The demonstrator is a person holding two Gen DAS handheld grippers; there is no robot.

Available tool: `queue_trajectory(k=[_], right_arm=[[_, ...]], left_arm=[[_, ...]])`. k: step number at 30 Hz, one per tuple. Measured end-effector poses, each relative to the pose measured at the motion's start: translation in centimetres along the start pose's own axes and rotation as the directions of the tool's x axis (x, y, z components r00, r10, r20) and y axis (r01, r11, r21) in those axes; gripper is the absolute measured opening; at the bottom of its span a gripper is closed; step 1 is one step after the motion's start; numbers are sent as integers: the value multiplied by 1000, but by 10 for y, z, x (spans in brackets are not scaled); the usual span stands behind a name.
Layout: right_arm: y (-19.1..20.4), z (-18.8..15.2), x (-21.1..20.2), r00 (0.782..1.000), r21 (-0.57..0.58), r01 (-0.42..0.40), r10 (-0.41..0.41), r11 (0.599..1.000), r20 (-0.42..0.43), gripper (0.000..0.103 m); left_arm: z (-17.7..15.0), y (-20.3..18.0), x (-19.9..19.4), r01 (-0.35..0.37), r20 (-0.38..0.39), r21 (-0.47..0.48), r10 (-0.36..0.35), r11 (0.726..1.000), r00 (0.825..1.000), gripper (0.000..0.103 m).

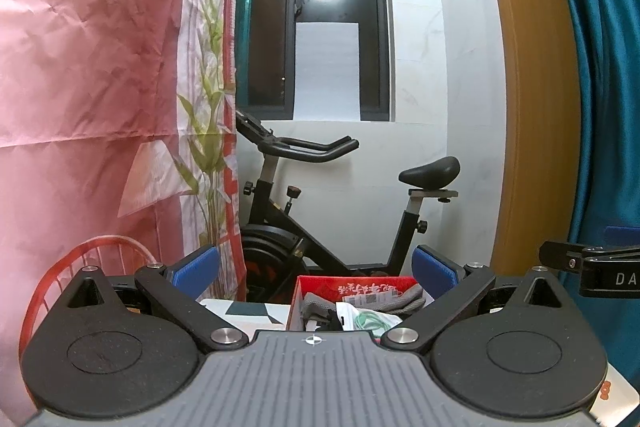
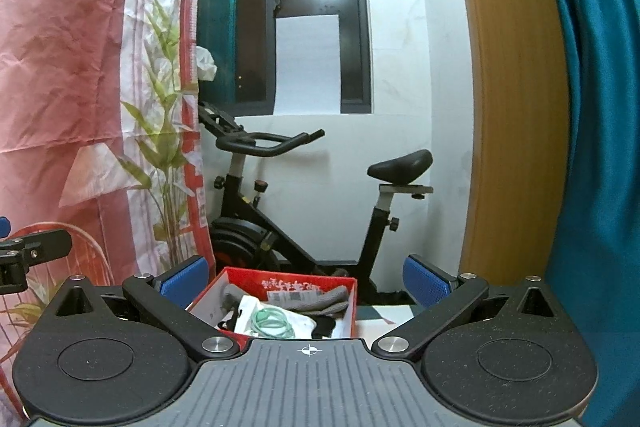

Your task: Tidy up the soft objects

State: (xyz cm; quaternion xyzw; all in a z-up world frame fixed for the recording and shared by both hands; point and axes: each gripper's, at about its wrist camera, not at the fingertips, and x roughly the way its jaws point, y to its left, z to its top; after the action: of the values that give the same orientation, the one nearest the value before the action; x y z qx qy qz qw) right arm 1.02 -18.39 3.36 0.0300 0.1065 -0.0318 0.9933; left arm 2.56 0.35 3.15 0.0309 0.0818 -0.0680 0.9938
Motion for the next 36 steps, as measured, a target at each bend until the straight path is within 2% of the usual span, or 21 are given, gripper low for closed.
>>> queue_trajectory(k=[36], right_arm=[[-2,-6,18,998,20,23,-22,1000,-59,103]], left_arm=[[-2,4,5,2,-26,-21,-3,1000,1000,103]])
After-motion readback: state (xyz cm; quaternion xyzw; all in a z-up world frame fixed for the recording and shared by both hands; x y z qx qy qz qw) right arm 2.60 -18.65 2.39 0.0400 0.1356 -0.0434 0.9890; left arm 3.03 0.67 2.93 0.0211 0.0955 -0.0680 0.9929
